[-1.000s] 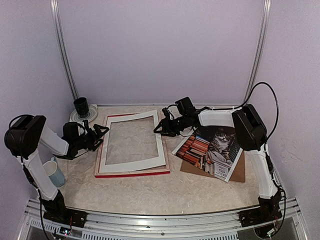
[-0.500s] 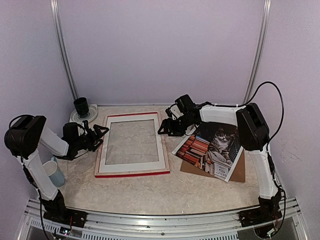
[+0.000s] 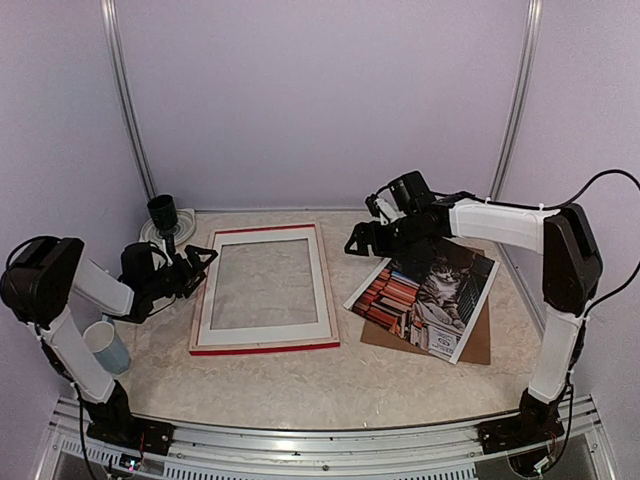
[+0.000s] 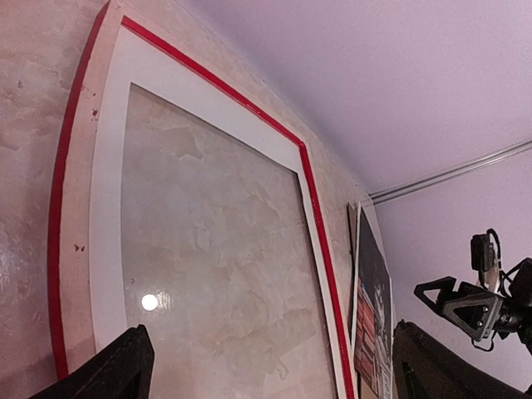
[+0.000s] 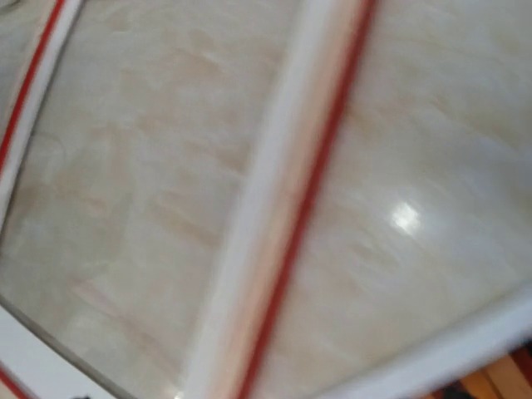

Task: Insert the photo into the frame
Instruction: Place the mat board on the glass panel, then pick up the photo from the backboard.

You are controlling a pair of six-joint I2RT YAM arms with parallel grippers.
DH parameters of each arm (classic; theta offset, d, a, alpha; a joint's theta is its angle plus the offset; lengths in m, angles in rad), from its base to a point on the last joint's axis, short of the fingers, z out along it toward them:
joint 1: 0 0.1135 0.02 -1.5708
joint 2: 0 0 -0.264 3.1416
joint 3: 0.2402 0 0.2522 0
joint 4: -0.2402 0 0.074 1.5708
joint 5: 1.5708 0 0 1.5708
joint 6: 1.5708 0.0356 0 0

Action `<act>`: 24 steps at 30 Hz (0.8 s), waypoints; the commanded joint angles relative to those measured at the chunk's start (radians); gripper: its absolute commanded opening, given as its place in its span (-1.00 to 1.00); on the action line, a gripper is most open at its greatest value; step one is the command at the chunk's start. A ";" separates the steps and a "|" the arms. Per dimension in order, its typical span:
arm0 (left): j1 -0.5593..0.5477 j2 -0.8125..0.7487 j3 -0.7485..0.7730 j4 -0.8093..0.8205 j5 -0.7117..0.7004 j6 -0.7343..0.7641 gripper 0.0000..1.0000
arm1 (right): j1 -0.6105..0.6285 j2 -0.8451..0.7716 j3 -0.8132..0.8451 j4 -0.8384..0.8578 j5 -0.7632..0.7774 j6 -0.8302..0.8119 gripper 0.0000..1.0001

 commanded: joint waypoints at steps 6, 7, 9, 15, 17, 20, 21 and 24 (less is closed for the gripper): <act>-0.181 -0.163 0.044 -0.145 -0.165 0.155 0.98 | -0.116 -0.210 -0.317 0.109 0.043 0.061 0.96; -0.211 -0.180 0.057 -0.187 -0.215 0.167 0.98 | -0.126 -0.234 -0.351 0.120 0.049 0.064 0.97; -0.296 -0.236 0.102 -0.308 -0.360 0.211 0.98 | -0.144 -0.270 -0.408 0.132 0.069 0.073 0.98; -0.488 -0.333 0.229 -0.509 -0.623 0.246 0.98 | -0.211 -0.324 -0.518 0.163 0.117 0.102 0.98; -0.481 -0.326 0.254 -0.515 -0.571 0.192 0.98 | -0.243 -0.338 -0.546 0.184 0.101 0.112 0.98; -0.481 -0.300 0.279 -0.494 -0.484 0.169 0.98 | -0.297 -0.359 -0.594 0.225 0.081 0.130 0.98; -0.490 -0.294 0.291 -0.487 -0.463 0.188 0.98 | -0.318 -0.364 -0.606 0.232 0.078 0.137 0.98; -0.542 -0.254 0.388 -0.566 -0.516 0.251 0.98 | -0.381 -0.366 -0.627 0.249 0.070 0.144 0.98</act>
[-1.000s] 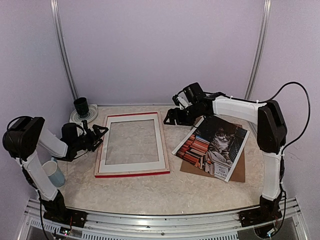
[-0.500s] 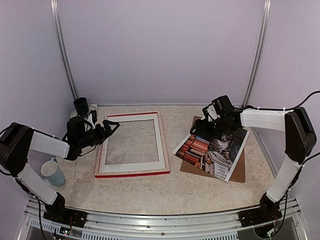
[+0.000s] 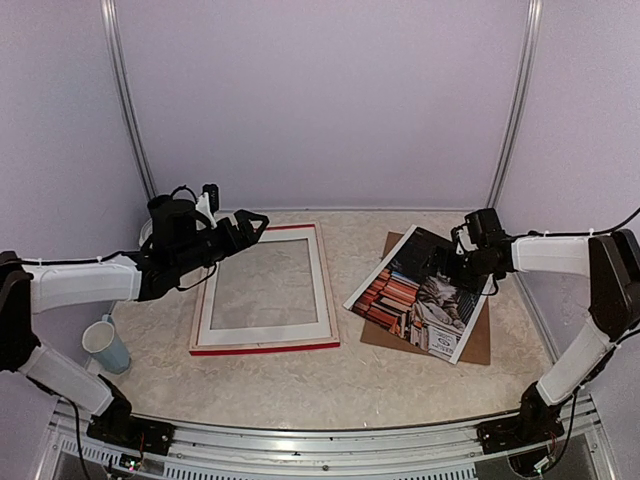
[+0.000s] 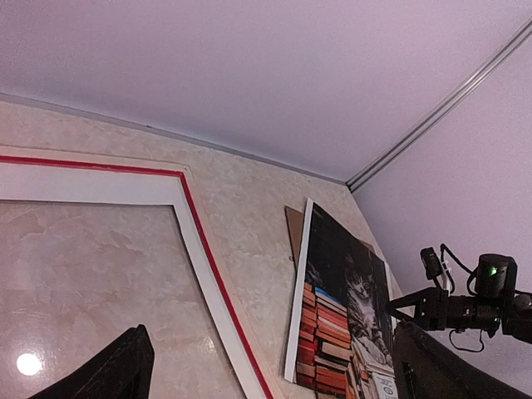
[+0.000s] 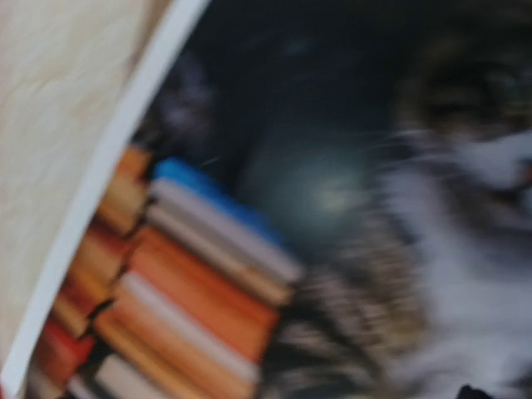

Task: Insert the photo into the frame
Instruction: Pick up the photo from the backboard.

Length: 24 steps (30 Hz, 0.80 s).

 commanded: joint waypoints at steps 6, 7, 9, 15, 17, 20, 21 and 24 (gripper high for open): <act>-0.099 0.223 0.309 -0.195 -0.010 0.031 0.98 | -0.157 -0.041 -0.079 0.109 -0.045 0.032 0.98; -0.100 0.249 0.343 -0.183 0.027 0.015 0.98 | -0.170 -0.043 -0.091 0.115 -0.048 0.032 0.98; -0.116 0.314 0.413 -0.188 0.072 0.006 0.98 | -0.197 -0.048 -0.106 0.119 -0.045 0.034 0.97; -0.206 0.546 0.712 -0.358 0.085 0.083 0.98 | -0.297 -0.078 -0.153 0.140 -0.049 0.044 0.97; -0.231 0.614 0.797 -0.415 0.089 0.087 0.98 | -0.320 -0.083 -0.162 0.142 -0.055 0.047 0.97; -0.249 0.703 0.907 -0.500 0.124 0.089 0.98 | -0.343 -0.087 -0.176 0.151 -0.060 0.057 0.97; -0.252 0.724 0.936 -0.522 0.142 0.092 0.98 | -0.350 -0.087 -0.180 0.156 -0.062 0.061 0.97; -0.268 0.797 1.002 -0.598 0.152 0.106 0.98 | -0.367 -0.073 -0.187 0.173 -0.069 0.072 0.97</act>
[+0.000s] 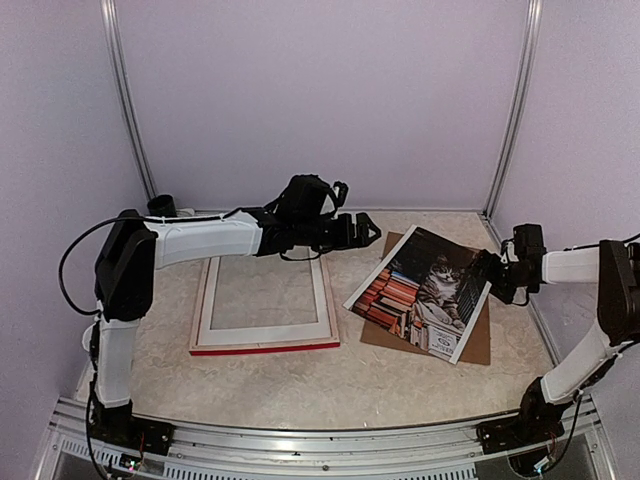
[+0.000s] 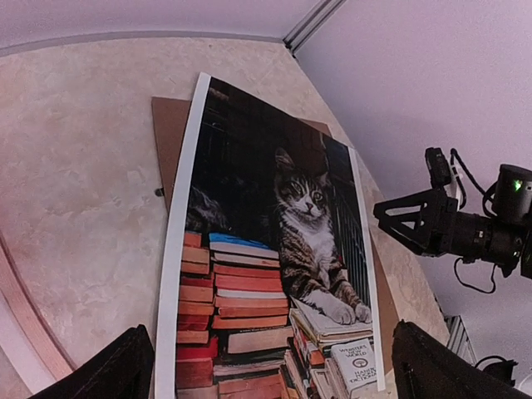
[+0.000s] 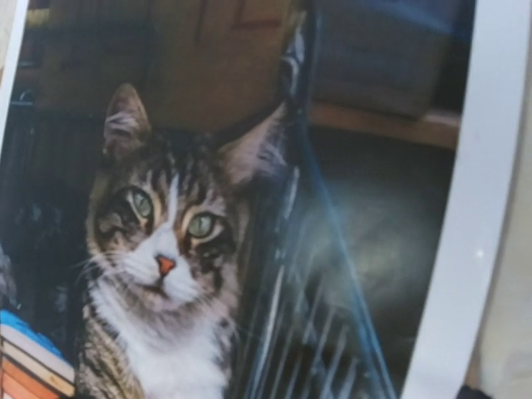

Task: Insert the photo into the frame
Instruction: Pick up the photo from the backboard.

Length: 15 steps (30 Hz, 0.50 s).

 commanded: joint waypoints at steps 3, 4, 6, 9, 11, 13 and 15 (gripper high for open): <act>-0.022 0.118 0.102 -0.208 0.030 0.043 0.97 | -0.037 0.010 -0.017 0.057 -0.037 0.026 0.96; -0.025 0.128 0.108 -0.227 0.030 0.043 0.98 | -0.037 0.016 -0.018 0.062 -0.043 0.027 0.96; -0.027 0.144 0.107 -0.243 0.040 0.043 0.98 | -0.038 0.027 -0.020 0.077 -0.056 0.033 0.95; -0.027 0.160 0.107 -0.267 0.056 0.042 0.98 | -0.038 0.040 -0.023 0.078 -0.076 0.036 0.94; -0.027 0.169 0.114 -0.286 0.061 0.040 0.98 | -0.038 0.049 -0.023 0.078 -0.083 0.036 0.93; -0.027 0.178 0.129 -0.312 0.064 0.042 0.98 | -0.038 0.053 -0.023 0.079 -0.084 0.032 0.93; -0.027 0.193 0.148 -0.341 0.056 0.046 0.98 | -0.038 0.058 -0.024 0.078 -0.081 0.029 0.93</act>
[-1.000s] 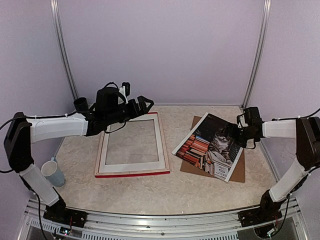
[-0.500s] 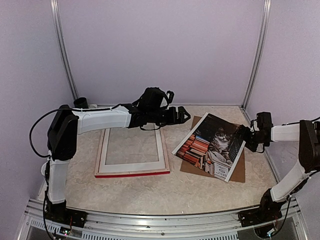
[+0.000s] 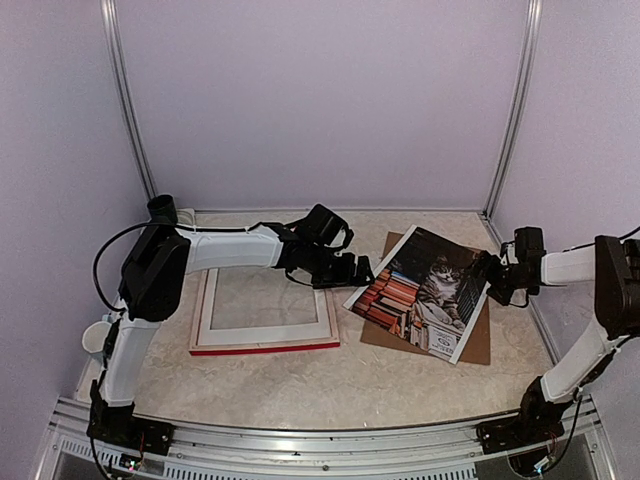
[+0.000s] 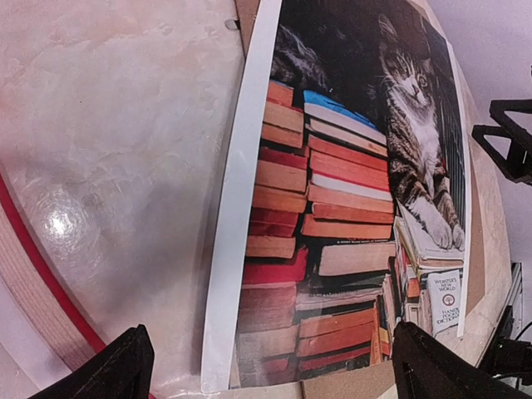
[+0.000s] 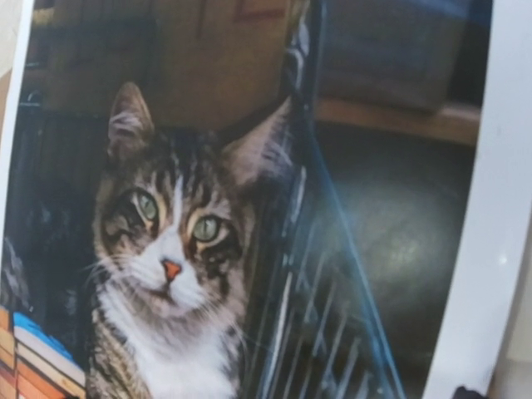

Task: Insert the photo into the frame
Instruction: Pick up the photo from the backboard.

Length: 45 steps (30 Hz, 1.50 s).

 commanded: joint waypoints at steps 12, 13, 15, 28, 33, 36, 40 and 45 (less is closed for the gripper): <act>-0.009 0.113 0.162 -0.141 0.012 0.025 0.98 | -0.012 0.044 -0.001 0.040 0.006 -0.010 0.92; -0.011 0.121 0.169 -0.144 0.012 0.027 0.98 | -0.013 0.048 0.003 0.038 0.011 -0.008 0.92; -0.012 0.130 0.179 -0.152 0.011 0.025 0.98 | -0.013 0.058 0.009 0.037 0.018 -0.003 0.93; -0.019 0.157 0.190 -0.152 0.009 0.025 0.98 | -0.023 0.034 0.032 0.030 0.127 0.033 0.94; -0.018 0.157 0.187 -0.144 0.017 0.029 0.98 | -0.038 0.064 0.030 0.053 0.128 0.047 0.94; -0.019 0.160 0.186 -0.136 0.031 0.028 0.97 | -0.047 0.110 0.049 0.070 0.098 0.051 0.94; -0.019 0.163 0.185 -0.123 0.056 0.025 0.90 | -0.050 0.165 0.066 0.107 0.061 0.061 0.94; -0.017 0.163 0.182 -0.105 0.076 0.019 0.79 | -0.054 0.213 0.070 0.168 0.011 0.079 0.93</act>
